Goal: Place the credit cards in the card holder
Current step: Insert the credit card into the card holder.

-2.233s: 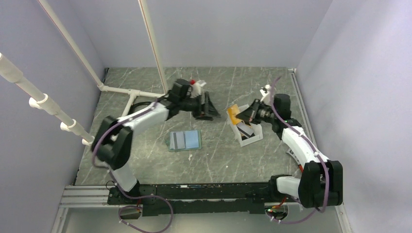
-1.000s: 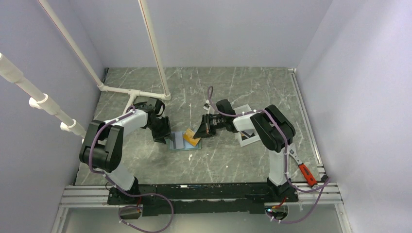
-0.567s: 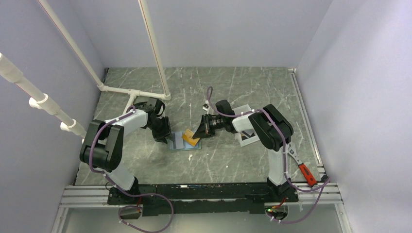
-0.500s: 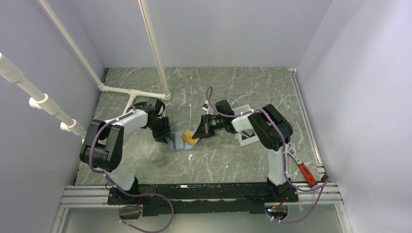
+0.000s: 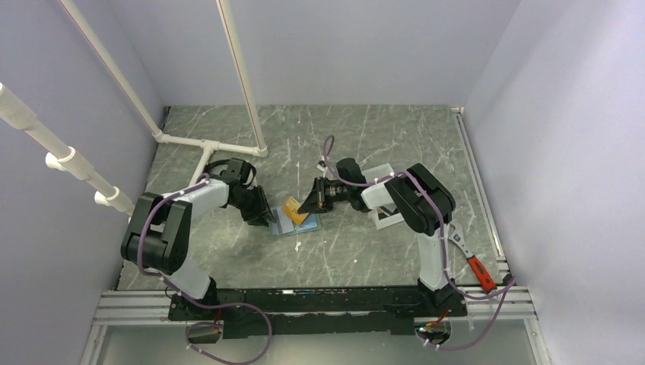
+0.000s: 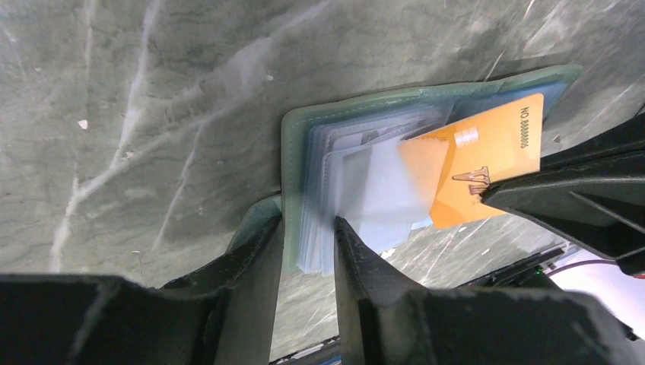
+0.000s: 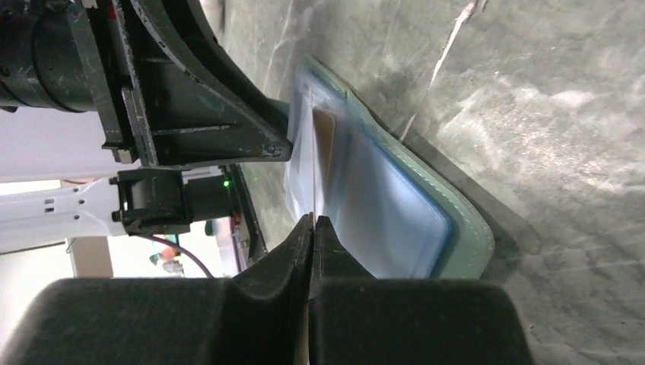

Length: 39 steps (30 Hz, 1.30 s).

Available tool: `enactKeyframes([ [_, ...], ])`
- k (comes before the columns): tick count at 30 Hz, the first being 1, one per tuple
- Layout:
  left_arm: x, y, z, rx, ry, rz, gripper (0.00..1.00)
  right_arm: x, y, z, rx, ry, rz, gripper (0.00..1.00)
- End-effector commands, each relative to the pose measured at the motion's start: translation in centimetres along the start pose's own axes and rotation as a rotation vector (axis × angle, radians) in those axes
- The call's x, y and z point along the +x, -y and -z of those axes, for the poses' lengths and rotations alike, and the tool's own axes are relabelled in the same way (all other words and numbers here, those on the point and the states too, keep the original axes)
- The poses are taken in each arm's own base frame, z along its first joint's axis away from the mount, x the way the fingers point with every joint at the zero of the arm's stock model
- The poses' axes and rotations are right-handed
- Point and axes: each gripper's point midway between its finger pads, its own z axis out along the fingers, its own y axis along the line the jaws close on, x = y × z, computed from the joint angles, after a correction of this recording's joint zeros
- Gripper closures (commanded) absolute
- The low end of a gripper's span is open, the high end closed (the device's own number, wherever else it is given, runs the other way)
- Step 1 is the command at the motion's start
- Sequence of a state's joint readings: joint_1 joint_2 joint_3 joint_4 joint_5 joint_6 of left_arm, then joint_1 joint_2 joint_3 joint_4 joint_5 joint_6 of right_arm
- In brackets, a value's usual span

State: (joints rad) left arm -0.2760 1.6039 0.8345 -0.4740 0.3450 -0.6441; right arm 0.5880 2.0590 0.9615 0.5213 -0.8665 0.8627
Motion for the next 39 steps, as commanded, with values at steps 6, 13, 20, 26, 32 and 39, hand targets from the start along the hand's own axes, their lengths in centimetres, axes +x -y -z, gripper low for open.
enactKeyframes([
  [6, 2.5, -1.3, -0.7, -0.021, -0.044, 0.075, 0.67, -0.6, -0.3, -0.4, -0.010, 0.141, 0.128, 1.00],
  [13, 3.0, -1.1, -1.1, 0.013, -0.040, 0.122, 0.70, 0.2, -0.6, -0.5, -0.019, 0.205, 0.113, 1.00],
  [20, 3.3, -1.1, -1.1, 0.021, -0.039, 0.140, 0.70, 0.7, -0.1, -0.6, -0.014, 0.246, 0.025, 1.00],
  [26, 3.4, -1.0, -1.0, 0.036, -0.028, 0.157, 0.70, 1.3, -0.1, -0.3, -0.002, 0.301, 0.010, 0.96],
  [32, 3.4, -0.8, -1.2, 0.051, -0.023, 0.177, 0.70, 2.5, -1.0, -1.2, 0.059, 0.281, 0.087, 0.87],
  [39, 3.5, -0.5, -0.8, 0.069, -0.015, 0.174, 0.69, 3.4, 0.4, -0.8, 0.171, 0.260, 0.115, 0.73],
])
